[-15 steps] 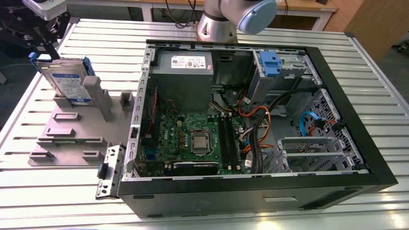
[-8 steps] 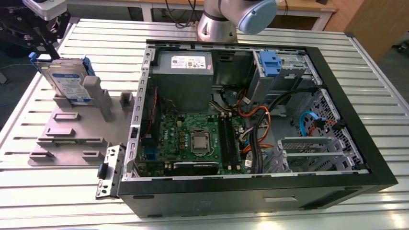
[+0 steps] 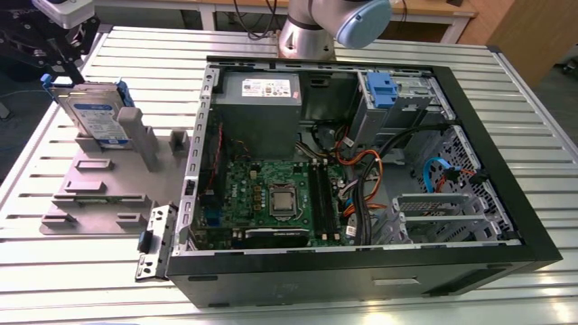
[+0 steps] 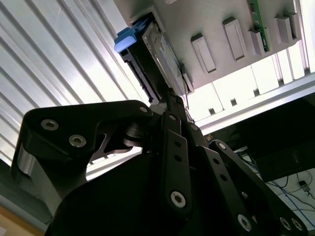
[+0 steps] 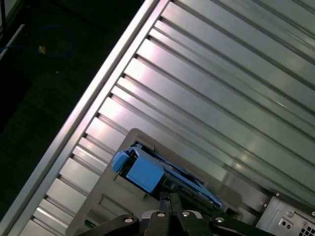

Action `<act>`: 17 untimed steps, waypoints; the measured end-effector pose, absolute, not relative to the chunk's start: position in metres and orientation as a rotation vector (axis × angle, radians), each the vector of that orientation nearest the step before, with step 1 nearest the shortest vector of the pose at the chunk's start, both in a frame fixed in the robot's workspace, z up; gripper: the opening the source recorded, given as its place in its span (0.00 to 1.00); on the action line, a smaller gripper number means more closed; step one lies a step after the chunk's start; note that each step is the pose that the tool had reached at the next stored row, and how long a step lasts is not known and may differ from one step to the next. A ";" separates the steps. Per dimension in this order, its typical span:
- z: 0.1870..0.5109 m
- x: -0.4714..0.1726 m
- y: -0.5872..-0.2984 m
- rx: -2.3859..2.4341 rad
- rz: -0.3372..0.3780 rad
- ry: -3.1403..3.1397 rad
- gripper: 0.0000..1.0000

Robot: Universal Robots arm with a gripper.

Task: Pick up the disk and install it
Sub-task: 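Pick up the disk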

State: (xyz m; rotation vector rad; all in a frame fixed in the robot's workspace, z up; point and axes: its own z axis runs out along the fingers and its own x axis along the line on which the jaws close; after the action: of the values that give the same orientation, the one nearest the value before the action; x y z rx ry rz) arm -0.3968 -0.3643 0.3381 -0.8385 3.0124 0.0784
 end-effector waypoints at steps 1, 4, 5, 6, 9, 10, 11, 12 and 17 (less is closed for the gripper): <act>0.338 -0.397 -0.364 -0.846 0.078 3.010 0.11; 0.338 -0.397 -0.364 -0.883 0.079 3.001 0.11; 0.338 -0.397 -0.364 -0.891 0.079 2.998 0.11; 0.338 -0.397 -0.364 -0.893 0.079 2.998 0.11; 0.338 -0.397 -0.364 -0.893 0.079 2.998 0.11; 0.338 -0.397 -0.364 -0.893 0.079 2.998 0.11; 0.338 -0.397 -0.364 -0.893 0.079 2.998 0.11; 0.338 -0.397 -0.364 -0.894 0.079 2.997 0.11; 0.338 -0.397 -0.364 -0.958 0.079 2.979 0.11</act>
State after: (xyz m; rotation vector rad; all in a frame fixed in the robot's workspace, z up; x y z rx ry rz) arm -0.3968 -0.3643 0.3381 -0.9578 2.9787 0.0793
